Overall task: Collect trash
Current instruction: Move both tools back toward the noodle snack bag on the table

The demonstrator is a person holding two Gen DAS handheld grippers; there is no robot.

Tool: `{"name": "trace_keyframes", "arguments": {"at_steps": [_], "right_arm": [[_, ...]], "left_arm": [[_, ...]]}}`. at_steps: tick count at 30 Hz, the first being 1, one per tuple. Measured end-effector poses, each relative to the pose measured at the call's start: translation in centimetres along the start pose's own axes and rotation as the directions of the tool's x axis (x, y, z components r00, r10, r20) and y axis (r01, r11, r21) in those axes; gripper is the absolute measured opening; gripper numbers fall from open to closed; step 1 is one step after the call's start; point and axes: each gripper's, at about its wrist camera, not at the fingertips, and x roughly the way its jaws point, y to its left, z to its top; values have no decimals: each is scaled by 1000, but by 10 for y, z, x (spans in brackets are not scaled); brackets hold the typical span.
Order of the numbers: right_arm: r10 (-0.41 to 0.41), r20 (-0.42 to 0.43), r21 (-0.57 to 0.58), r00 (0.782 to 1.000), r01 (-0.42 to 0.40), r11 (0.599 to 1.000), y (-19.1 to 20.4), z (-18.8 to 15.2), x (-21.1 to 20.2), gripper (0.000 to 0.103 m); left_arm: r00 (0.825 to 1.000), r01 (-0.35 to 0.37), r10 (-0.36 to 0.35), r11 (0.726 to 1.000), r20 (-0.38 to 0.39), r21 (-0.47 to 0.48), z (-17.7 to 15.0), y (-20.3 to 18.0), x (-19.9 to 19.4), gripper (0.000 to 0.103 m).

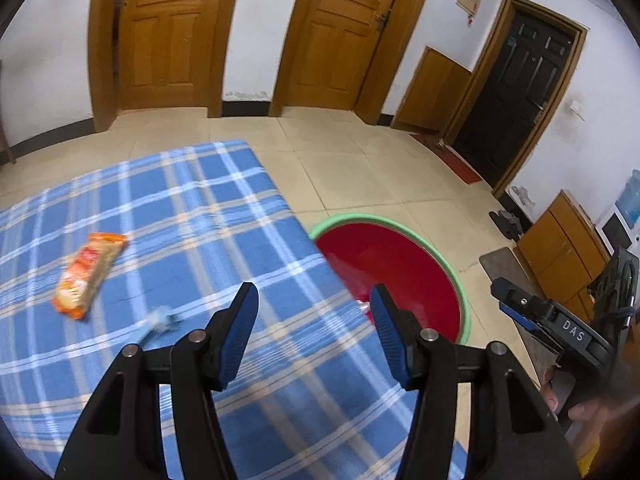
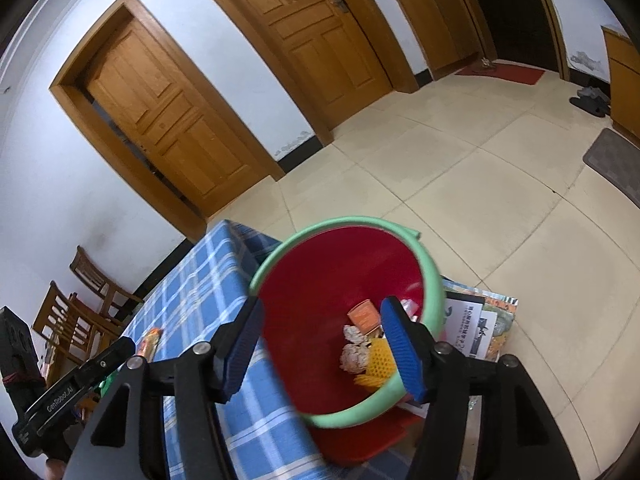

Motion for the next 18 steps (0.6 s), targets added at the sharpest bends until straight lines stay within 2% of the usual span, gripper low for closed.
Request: {"name": "trace_keyframes", "arguments": {"at_steps": [9,18], "right_arm": [[55,-10,-61,998,-55,997,38,-16,-11,68],[51,-28,-97,998,-53,994,55,-30,-10,73]], "left_arm": [[995,-87,90,994,46,-60,-8,50,-46,58],[975,-210,217,971,49,-118,-11,110,-62,58]]}}
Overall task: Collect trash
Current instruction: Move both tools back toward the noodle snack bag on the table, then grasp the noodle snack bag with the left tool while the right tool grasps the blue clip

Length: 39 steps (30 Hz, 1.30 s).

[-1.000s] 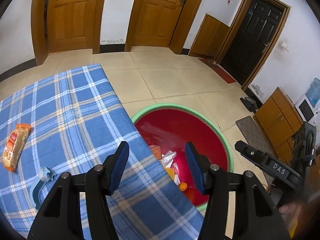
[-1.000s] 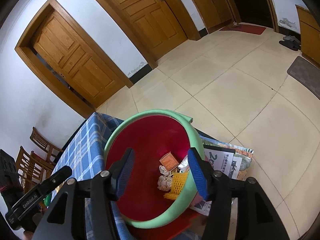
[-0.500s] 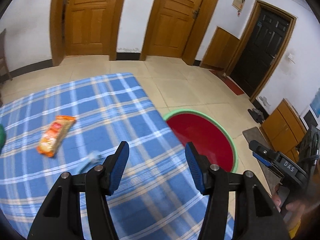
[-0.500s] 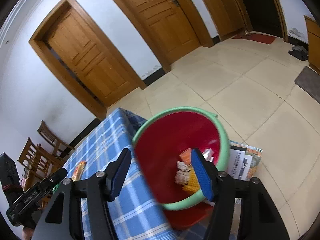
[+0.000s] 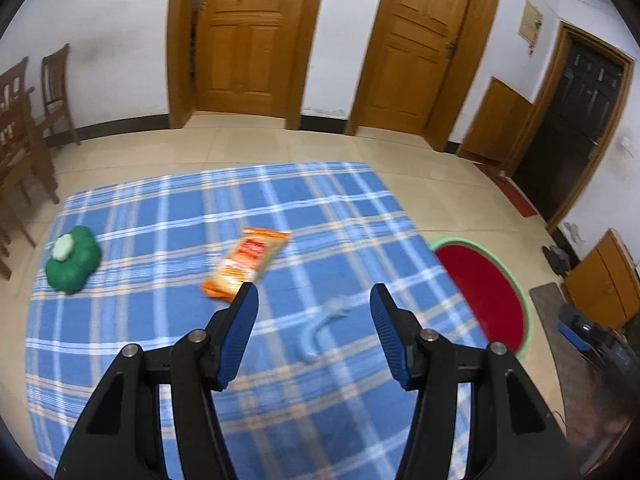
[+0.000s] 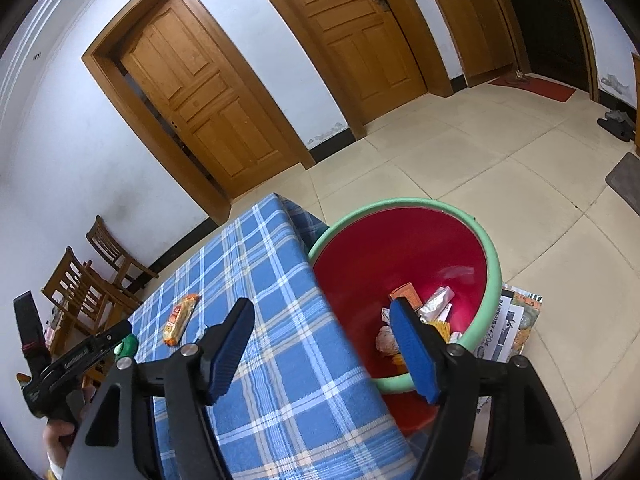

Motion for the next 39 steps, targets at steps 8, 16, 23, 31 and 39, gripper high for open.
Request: {"name": "trace_keyframes", "arguments": {"at_steps": [8,16,23,31,39], "right_arm": [[-44,-9,14,999,45,999,4,-5,8,74],[-97,-44,20,994,98,995,1,-6,23,74],[-130,-59,27,990,132,991,-3,-4,36,74],[-141,-77,26,987,143,989,-5,-3,45,74],[-119,-95,3,988,120,993,6,-5,53,74]], "left_arm": [[998,-46,45,998,-35,-31,0,36,30,58],[994,-67,68,998,-82,5,6,51,67,58],[991,-61,65,997,-116,45,12,52,101,58],[987,-64,69,997,-144,41,11,57,125,58],[992,-36,41,999,-120,40,6,59,125,45]]}}
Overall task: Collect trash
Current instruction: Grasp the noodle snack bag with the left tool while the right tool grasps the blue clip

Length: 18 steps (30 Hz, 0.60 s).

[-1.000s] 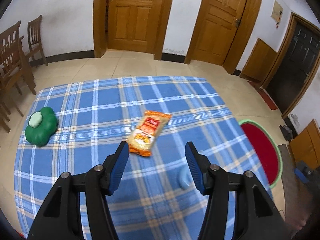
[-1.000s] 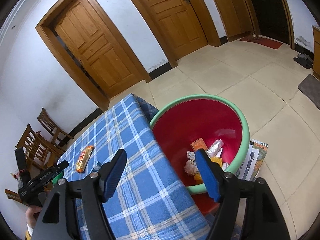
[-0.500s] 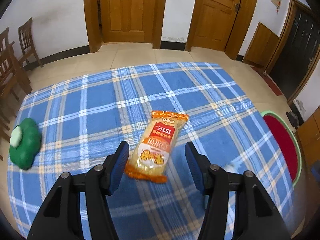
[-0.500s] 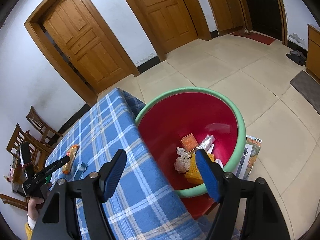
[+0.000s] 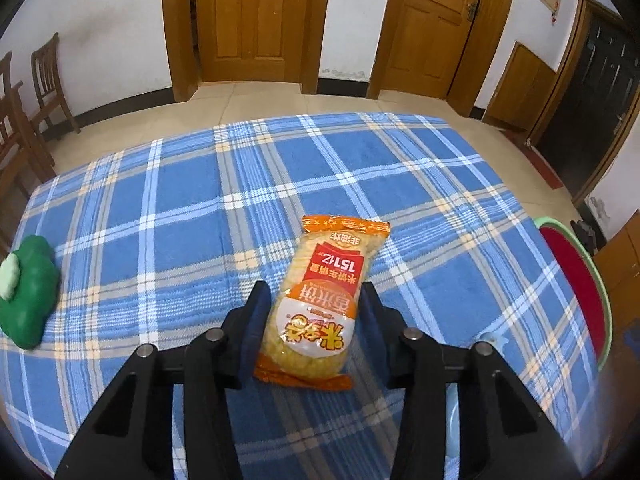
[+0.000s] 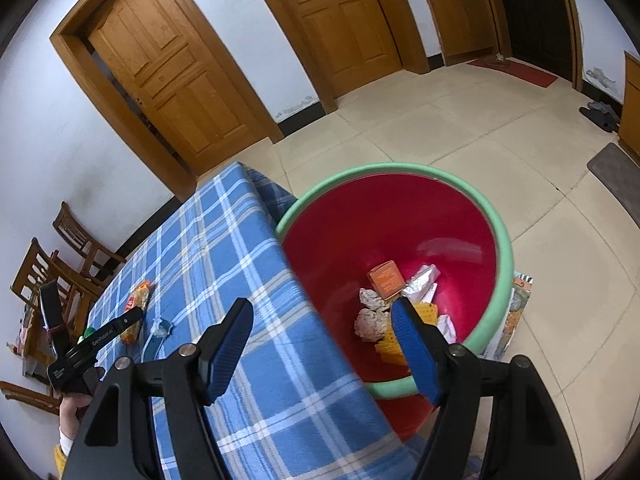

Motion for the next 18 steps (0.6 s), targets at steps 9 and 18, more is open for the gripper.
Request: {"name": "trace_keyframes", "arguments": {"at_steps": [9,18], "right_arm": [[51,-11,-71,999,-52,996,36,-5,0,74],[94,-48,-152,994,-100,983,87,-21,11,74]], "left_arm": [[998,39,-36,997,42,-66,-13,10,-33,44],[995,59,-47,988,89,-143,-34,23,-74,44]]}}
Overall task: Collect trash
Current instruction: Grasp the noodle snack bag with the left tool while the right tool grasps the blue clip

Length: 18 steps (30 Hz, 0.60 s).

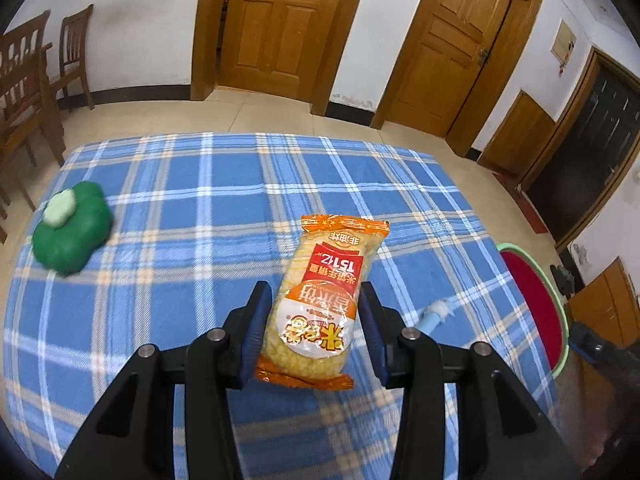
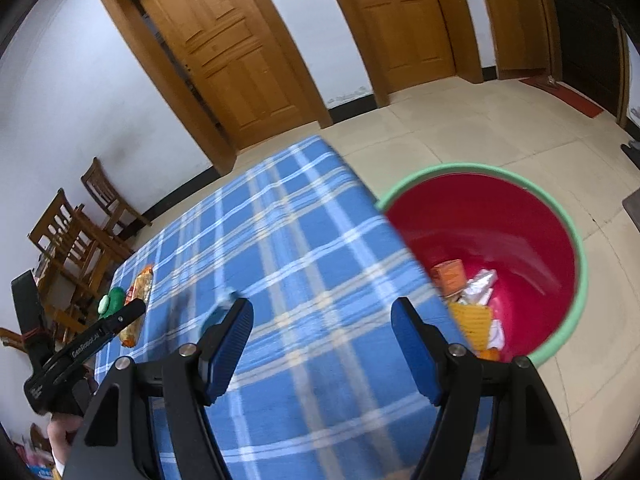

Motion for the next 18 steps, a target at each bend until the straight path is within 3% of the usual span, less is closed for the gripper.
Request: {"name": "trace_keyframes", "arguments": {"at_steps": [10,18], "right_arm": [[23,-66,-93,998,-29,995,60,-14,40,74],[-3,-105,-163,995,-14,987,101,-25,78,74]], "left_arm": [[999,-8,10,998,36,-68,-14,32,-23,44],[998,-7,15,990,55,-142,-21,60,-27,44]]}}
